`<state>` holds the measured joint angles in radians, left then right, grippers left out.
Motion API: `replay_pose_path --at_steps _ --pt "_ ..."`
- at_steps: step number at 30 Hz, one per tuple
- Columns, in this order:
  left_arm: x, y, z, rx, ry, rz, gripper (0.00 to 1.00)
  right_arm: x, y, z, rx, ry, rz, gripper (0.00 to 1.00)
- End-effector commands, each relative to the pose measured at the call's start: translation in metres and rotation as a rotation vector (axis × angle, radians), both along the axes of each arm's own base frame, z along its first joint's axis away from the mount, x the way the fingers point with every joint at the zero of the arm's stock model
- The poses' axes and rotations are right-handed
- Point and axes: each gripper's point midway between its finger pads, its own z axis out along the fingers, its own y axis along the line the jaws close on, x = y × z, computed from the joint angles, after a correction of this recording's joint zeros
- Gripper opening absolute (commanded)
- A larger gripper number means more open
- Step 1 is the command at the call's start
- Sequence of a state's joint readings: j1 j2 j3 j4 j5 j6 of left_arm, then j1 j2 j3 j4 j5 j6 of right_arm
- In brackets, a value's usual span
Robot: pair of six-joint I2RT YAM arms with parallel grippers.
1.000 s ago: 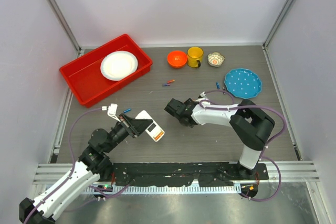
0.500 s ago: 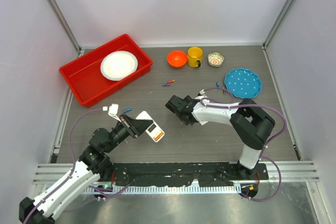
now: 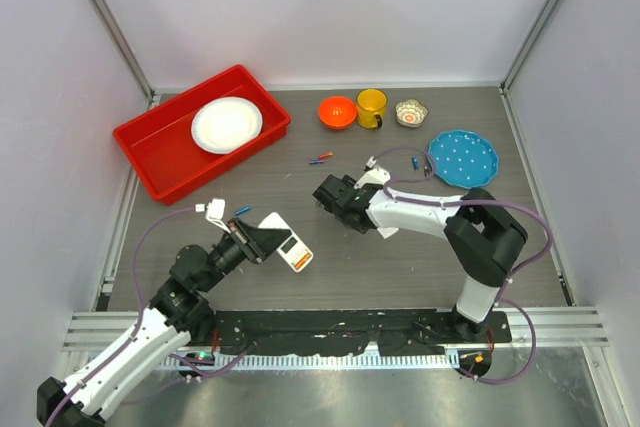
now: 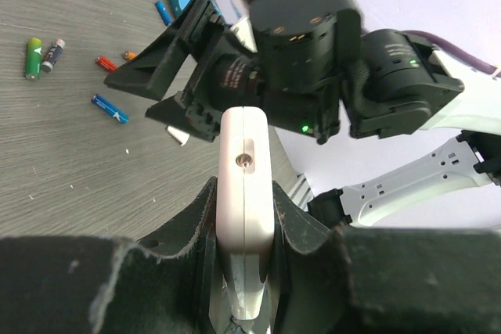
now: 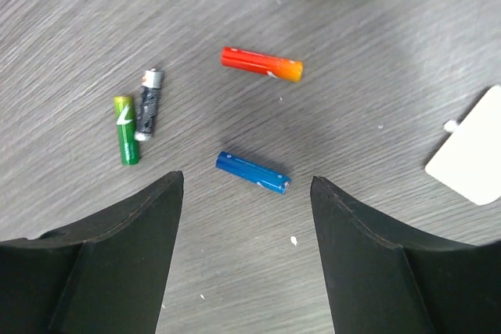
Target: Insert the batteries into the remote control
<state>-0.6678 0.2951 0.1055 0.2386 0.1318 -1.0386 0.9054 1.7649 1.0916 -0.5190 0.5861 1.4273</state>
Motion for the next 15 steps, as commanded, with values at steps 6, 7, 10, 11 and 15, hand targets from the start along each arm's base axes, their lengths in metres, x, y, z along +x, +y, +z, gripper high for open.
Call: replay_pose_path --at_steps 6,7,10,11,15 --pt "-0.002 0.003 0.011 -0.011 -0.045 0.008 0.0 0.017 0.009 0.071 -0.293 -0.111 0.772 0.61" --pt "-0.002 0.003 0.011 -0.01 -0.049 0.007 0.0 0.017 0.009 0.067 -0.324 -0.092 0.865 0.54" --pt "-0.003 0.003 0.013 -0.015 -0.056 0.002 0.0 0.018 0.007 0.054 -0.382 -0.039 1.0 0.45" --pt "-0.003 0.003 0.013 -0.017 -0.059 -0.001 0.0 0.018 0.008 0.052 -0.381 -0.039 1.026 0.45" --pt "-0.005 0.001 0.014 -0.017 -0.059 -0.015 0.0 0.022 0.012 0.045 -0.39 -0.032 1.091 0.45"
